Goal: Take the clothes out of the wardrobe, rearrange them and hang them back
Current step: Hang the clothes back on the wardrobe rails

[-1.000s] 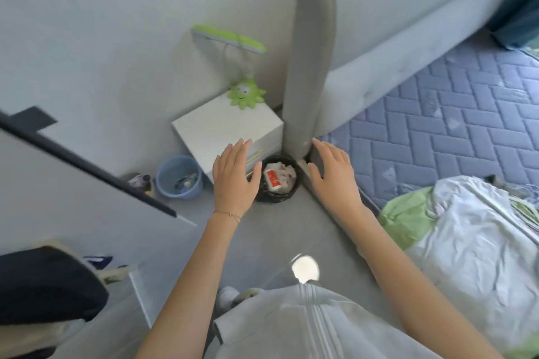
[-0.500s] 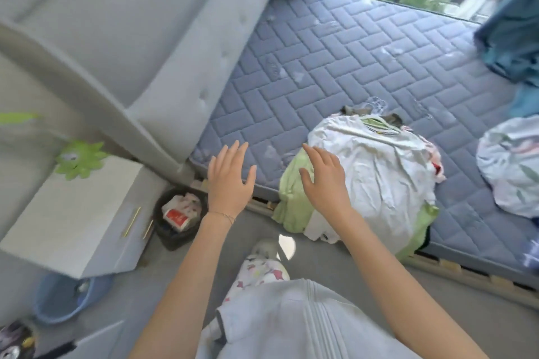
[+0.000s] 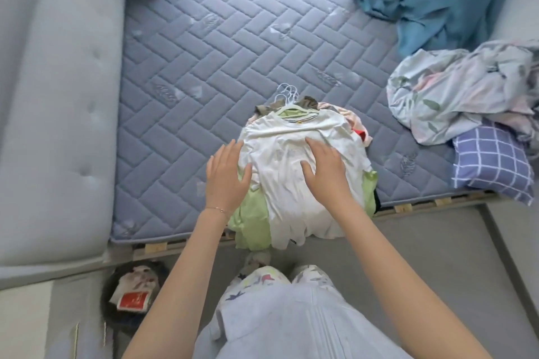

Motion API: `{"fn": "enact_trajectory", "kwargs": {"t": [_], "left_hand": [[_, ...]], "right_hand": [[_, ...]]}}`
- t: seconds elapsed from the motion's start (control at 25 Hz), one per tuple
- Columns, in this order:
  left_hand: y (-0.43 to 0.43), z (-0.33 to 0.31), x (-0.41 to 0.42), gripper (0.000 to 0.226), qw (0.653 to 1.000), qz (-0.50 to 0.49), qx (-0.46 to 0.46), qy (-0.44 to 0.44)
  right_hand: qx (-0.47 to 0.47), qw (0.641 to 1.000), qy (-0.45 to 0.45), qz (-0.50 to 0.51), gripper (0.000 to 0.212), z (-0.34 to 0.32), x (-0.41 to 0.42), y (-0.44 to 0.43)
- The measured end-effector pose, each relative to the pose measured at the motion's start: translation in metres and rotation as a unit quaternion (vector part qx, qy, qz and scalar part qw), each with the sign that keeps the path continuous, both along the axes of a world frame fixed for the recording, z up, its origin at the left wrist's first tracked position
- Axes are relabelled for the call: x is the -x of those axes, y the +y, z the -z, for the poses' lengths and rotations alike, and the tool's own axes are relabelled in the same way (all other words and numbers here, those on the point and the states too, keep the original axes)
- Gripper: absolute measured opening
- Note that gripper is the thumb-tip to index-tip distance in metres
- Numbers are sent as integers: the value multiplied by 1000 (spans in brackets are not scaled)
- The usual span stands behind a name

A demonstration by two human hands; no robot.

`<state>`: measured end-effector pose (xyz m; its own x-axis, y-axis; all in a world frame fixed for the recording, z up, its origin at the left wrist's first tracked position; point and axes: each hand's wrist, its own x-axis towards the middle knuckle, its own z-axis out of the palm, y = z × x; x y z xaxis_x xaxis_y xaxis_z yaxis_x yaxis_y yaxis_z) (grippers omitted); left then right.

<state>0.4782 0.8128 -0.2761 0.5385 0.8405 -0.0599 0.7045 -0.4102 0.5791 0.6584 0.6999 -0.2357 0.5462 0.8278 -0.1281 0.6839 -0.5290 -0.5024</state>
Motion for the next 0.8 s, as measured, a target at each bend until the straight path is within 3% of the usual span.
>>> {"fn": "enact_trajectory", "kwargs": {"t": [0.32,0.56,0.8], "left_hand": [[17,13,-132,51,1000,5,-18,1],[7,68,-241,51,989,-146,26,-1],[9,151,-298,49,966,-240,85,-33]], "right_hand": [[3,1000,18,7,52,19,-135,13],[58,993,40,-92,51,68,-245,35],[97,983,56,-145,51,167,-316,74]]}}
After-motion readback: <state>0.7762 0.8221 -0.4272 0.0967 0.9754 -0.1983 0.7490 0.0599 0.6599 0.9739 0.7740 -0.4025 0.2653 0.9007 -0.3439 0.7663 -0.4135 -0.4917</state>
